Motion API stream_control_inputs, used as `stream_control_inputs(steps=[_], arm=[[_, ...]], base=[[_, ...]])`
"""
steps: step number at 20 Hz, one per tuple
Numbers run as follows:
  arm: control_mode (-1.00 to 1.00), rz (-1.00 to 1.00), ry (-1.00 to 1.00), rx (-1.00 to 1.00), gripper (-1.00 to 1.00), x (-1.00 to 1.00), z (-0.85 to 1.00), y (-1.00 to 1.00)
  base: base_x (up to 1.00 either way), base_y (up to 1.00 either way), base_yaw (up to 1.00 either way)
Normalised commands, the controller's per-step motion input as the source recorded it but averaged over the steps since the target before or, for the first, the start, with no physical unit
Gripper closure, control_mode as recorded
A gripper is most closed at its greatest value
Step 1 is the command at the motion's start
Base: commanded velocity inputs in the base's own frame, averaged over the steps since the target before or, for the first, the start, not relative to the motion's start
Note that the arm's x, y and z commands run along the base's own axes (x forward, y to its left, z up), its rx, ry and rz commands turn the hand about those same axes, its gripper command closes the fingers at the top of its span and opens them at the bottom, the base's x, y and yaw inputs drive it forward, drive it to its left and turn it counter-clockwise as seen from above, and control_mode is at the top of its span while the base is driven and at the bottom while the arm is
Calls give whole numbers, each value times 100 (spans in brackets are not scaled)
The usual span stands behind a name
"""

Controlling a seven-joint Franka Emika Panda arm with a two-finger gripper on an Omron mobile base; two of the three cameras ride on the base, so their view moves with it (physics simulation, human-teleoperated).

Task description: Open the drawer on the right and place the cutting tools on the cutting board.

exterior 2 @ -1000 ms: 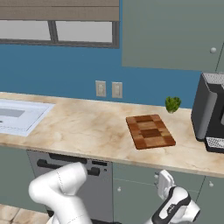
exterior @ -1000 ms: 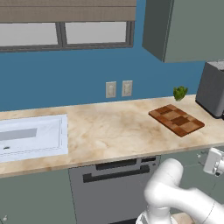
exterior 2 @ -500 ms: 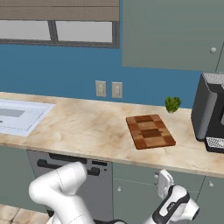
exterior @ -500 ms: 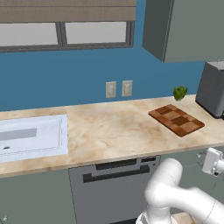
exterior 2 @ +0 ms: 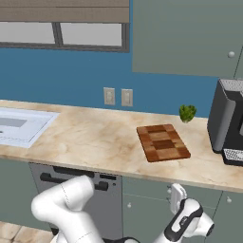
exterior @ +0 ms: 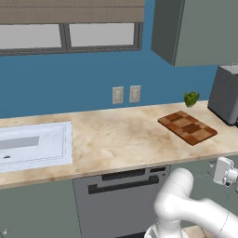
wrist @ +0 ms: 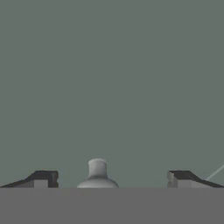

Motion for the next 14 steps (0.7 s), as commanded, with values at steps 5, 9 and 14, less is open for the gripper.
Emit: stream_control_inputs(steps=[5,9,14], arm=[[-100,0,0,2,-100,0,0,0],[-100,0,0,2,100,-2,0,1],[-100,-1,0,0,100,0,0,4]], base=[[0,0,0],[0,0,0],[0,0,0]])
